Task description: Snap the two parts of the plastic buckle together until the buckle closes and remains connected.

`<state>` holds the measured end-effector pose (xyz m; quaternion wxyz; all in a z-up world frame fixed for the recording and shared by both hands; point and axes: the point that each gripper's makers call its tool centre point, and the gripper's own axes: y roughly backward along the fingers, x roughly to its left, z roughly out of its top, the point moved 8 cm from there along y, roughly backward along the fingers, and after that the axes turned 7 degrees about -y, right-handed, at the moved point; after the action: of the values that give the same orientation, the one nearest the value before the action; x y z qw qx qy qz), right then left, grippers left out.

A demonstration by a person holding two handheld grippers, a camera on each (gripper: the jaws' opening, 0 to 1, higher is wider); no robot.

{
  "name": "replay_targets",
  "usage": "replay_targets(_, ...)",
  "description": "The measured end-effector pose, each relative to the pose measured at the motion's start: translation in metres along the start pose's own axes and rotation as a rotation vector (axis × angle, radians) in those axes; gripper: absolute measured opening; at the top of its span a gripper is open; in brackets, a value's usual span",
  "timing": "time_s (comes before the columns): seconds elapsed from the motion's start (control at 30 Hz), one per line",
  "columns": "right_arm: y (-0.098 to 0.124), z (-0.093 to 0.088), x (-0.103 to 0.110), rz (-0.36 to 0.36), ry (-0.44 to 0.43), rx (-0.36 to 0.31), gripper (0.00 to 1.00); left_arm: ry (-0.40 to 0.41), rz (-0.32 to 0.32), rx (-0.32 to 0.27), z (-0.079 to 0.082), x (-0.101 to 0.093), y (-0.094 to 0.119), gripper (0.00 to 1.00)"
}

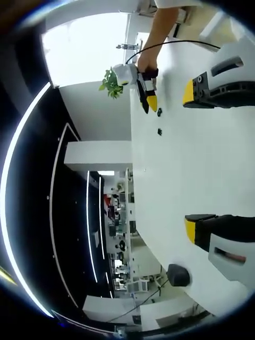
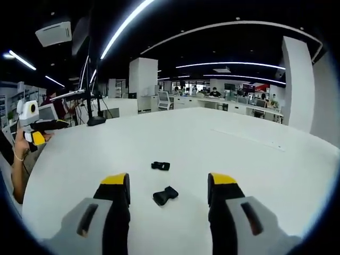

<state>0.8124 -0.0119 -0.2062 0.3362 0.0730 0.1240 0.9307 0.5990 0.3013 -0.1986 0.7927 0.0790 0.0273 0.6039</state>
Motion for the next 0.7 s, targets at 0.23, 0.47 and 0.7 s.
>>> replay_targets(0.23, -0.008, 0.001, -0.003, 0.048, -0.017, 0.006, 0.6, 0.002, -0.001, 0.002, 0.0, 0.001, -0.002, 0.83)
replay_targets(0.47, -0.01, 0.0, -0.007, 0.071, -0.021, 0.021, 0.59, -0.01, -0.01, 0.002, 0.002, -0.003, -0.002, 0.83)
replay_targets(0.7, -0.013, 0.003, -0.012, 0.087, -0.004, 0.018, 0.57, -0.009, -0.012, -0.009, 0.004, -0.005, -0.002, 0.83)
